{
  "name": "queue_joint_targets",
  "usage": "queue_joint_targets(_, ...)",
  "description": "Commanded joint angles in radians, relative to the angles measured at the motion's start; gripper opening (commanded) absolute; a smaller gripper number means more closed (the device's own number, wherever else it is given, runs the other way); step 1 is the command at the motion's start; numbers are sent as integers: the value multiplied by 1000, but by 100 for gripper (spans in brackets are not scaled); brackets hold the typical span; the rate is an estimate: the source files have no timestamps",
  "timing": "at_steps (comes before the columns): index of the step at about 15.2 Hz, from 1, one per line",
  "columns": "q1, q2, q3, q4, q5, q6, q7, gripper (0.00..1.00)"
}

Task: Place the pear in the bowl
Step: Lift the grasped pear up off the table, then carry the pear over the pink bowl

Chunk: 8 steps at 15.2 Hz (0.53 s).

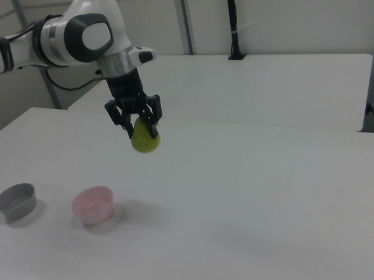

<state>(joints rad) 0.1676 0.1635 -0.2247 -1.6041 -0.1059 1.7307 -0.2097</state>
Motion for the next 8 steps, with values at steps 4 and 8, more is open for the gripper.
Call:
queue_joint_targets(4,147,-44,-48,-29,18,-89,-10,17)
queue_joint_targets(8,257,-85,-45,-77,25,-131,4,17)
